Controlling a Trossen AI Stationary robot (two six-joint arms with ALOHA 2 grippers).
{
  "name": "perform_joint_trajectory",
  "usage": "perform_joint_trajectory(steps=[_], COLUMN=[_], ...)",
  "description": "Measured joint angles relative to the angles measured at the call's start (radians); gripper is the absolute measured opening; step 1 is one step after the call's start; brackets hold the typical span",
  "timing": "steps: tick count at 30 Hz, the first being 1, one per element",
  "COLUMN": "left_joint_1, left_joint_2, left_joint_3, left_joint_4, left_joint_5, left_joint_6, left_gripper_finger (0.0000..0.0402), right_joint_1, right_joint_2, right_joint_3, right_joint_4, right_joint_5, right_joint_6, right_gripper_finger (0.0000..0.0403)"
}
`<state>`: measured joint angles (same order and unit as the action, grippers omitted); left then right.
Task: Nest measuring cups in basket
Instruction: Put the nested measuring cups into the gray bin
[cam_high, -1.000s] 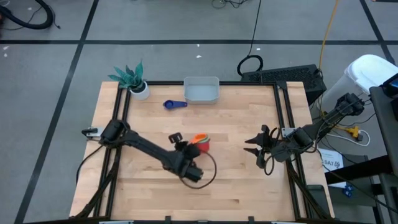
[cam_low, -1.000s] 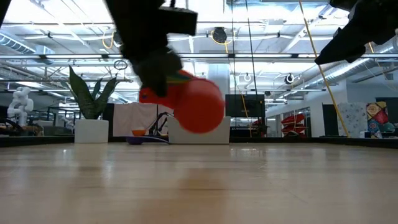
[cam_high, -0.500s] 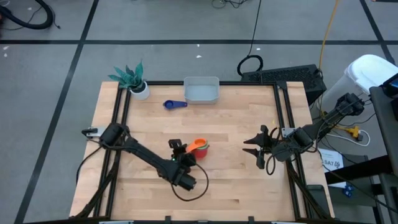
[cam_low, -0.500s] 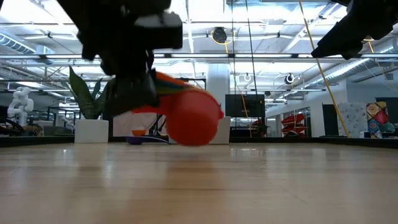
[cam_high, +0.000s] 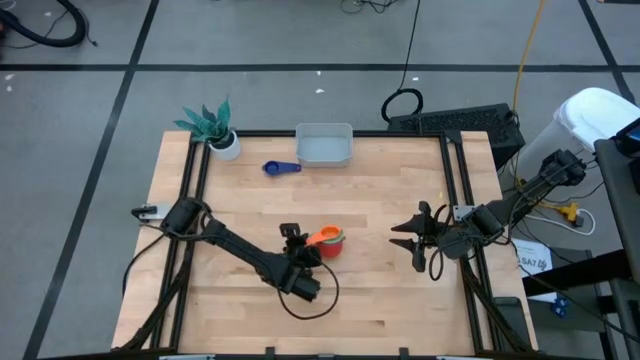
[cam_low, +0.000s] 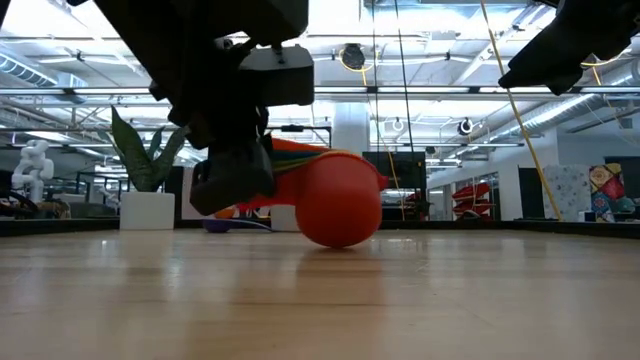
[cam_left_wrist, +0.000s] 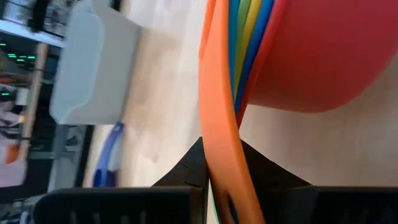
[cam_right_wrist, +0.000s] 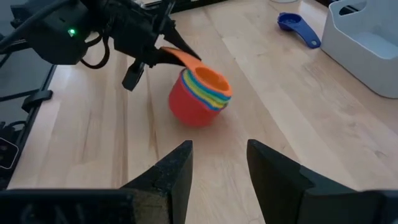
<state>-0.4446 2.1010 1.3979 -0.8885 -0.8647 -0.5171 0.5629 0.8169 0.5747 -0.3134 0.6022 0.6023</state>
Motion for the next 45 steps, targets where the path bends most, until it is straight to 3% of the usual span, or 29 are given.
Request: perform_joint_trajectory(steps=[15, 21, 24, 29, 33, 36, 40, 45], left_joint_1=[0.009, 0.01, 0.01, 0.013, 0.013, 0.014, 0.017, 0.019], left_joint_2=[0.007, 0.007, 0.007, 0.007, 0.007, 0.007, 0.007, 0.007], left_joint_3=[-0.005, -0.005, -0.005, -0.005, -0.005, -0.005, -0.005, -0.005], left_joint_4=[0.011, 0.017, 0.018, 0.017, 0.018, 0.018, 0.021, 0.024], left_joint_5=[0.053, 0.033, 0.027, 0.005, 0.0, -0.003, -0.004, -0.004], left_joint_6=[0.036, 0.047, 0.053, 0.053, 0.053, 0.054, 0.059, 0.052], left_gripper_finger=[0.0066, 0.0044, 0.0044, 0.0044, 0.0047, 0.0045, 0.0045, 0.0046], right_joint_1=[0.0, 0.0, -0.009, -0.066, -0.118, -0.148, -0.173, -0.199], right_joint_2=[0.0, 0.003, 0.032, 0.154, 0.311, 0.425, 0.534, 0.631], right_joint_3=[0.0, 0.0, -0.015, -0.096, -0.106, -0.093, -0.04, 0.053], right_joint_4=[0.001, 0.015, 0.104, 0.379, 0.552, 0.718, 0.836, 0.859], right_joint_5=[0.0, 0.0, 0.021, -0.016, -0.055, -0.111, -0.164, -0.234], right_joint_6=[0.006, -0.002, -0.005, -0.073, -0.247, -0.415, -0.574, -0.696], right_gripper_finger=[0.0146, 0.0146, 0.0146, 0.0145, 0.0131, 0.0099, 0.0019, 0.0002])
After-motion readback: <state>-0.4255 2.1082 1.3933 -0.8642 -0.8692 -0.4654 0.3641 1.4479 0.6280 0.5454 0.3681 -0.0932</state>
